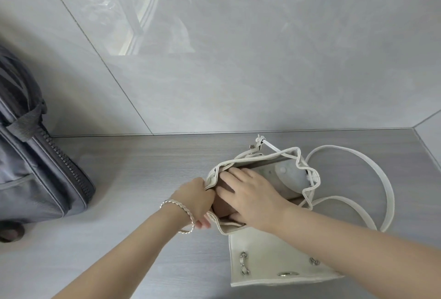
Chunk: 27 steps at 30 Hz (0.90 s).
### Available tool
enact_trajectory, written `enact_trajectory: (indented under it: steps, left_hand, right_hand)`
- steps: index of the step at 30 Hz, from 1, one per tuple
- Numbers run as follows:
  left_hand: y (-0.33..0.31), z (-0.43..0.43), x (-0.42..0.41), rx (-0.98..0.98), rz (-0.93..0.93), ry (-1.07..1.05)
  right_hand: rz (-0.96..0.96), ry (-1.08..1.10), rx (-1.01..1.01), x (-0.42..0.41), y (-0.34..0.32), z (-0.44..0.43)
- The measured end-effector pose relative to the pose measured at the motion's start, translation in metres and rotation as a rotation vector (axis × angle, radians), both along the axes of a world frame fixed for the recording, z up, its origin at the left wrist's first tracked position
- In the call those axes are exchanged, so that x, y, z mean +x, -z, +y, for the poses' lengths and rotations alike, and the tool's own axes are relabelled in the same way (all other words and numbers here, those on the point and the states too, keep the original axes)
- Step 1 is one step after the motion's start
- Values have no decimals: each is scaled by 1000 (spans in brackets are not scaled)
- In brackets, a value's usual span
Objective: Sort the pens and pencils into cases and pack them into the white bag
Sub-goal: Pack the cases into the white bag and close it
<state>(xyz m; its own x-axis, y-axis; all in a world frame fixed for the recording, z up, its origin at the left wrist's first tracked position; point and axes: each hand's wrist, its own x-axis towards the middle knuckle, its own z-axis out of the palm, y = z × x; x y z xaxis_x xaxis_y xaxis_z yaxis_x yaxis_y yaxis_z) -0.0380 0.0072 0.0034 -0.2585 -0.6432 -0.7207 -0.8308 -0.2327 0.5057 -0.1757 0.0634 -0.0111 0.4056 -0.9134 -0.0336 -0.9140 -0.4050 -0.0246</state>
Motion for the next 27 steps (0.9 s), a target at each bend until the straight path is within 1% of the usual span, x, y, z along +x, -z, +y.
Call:
enact_trajectory:
  steps: [2, 4, 7, 12, 15, 17, 19, 21, 23, 24, 25, 26, 27]
  left_hand:
    - [0, 0, 1, -220, -126, 106]
    - [0, 2, -1, -288, -176, 161]
    - [0, 0, -5, -285, -199, 163]
    - [4, -15, -6, -252, -221, 129]
    - [4, -19, -7, -242, -196, 100]
    - [2, -17, -8, -248, -200, 105]
    - [2, -15, -8, -261, -222, 141]
    - [3, -11, -7, -275, -243, 178]
    - [5, -10, -5, -288, -242, 197]
    - [5, -10, -4, -293, -235, 202]
    - [5, -9, -2, -297, -228, 203]
    - [5, -8, 0, -307, -231, 205]
    - [6, -7, 1, -330, -239, 215]
  right_hand:
    - [5, 53, 41, -1, 3, 0]
    - [51, 98, 99, 1, 2, -1]
    - [131, 180, 138, 12, -2, -7]
    - [44, 302, 133, 16, 3, -13]
    - [-7, 382, 81, 8, 0, -3]
    - [28, 512, 23, -3, -4, 10]
    - [95, 564, -30, -9, -2, 17]
    - [181, 572, 9, -7, 5, 20]
    - [210, 550, 79, -4, 6, 19]
    - [201, 522, 87, -5, 0, 19]
    - [142, 498, 103, -9, -7, 19]
    - [38, 486, 104, -12, -15, 17]
    - [-124, 457, 189, -19, -25, 15]
